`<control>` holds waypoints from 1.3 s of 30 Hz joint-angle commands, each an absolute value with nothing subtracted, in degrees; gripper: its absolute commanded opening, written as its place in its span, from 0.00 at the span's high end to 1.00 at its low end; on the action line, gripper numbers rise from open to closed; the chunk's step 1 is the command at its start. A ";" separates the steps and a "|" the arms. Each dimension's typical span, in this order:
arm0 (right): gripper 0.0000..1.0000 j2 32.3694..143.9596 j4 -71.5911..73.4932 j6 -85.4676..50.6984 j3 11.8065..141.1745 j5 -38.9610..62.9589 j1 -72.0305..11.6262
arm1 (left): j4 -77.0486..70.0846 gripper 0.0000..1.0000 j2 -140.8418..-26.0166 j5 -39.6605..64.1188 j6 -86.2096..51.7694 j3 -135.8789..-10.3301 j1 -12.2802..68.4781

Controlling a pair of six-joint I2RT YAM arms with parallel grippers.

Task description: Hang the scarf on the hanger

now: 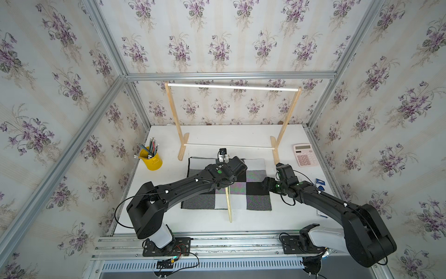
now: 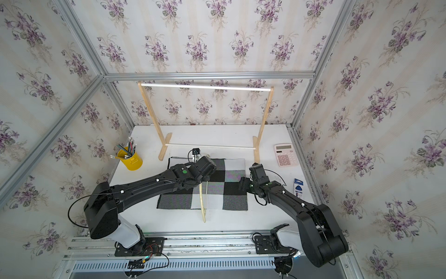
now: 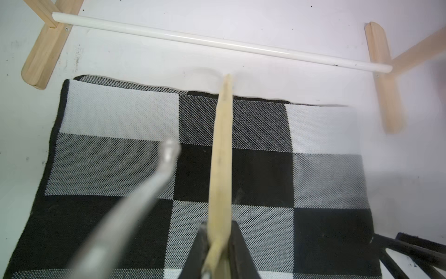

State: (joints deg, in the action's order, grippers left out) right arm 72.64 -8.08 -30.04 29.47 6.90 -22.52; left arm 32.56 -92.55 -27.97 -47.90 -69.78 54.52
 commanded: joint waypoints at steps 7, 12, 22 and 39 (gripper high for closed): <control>0.23 77.14 -5.48 -28.39 30.27 7.61 -22.19 | 30.94 1.00 -94.16 -30.42 -49.94 -69.11 55.14; 0.30 79.20 -4.35 -27.91 30.09 9.23 -21.56 | 31.82 1.00 -94.91 -30.65 -50.28 -69.60 55.55; 0.43 80.00 -3.00 -28.44 27.92 12.43 -21.32 | 33.69 1.00 -95.33 -31.01 -49.83 -70.78 55.72; 0.50 76.43 -2.26 -30.14 22.37 14.45 -21.28 | 31.06 1.00 -98.14 -30.07 -45.90 -70.53 57.38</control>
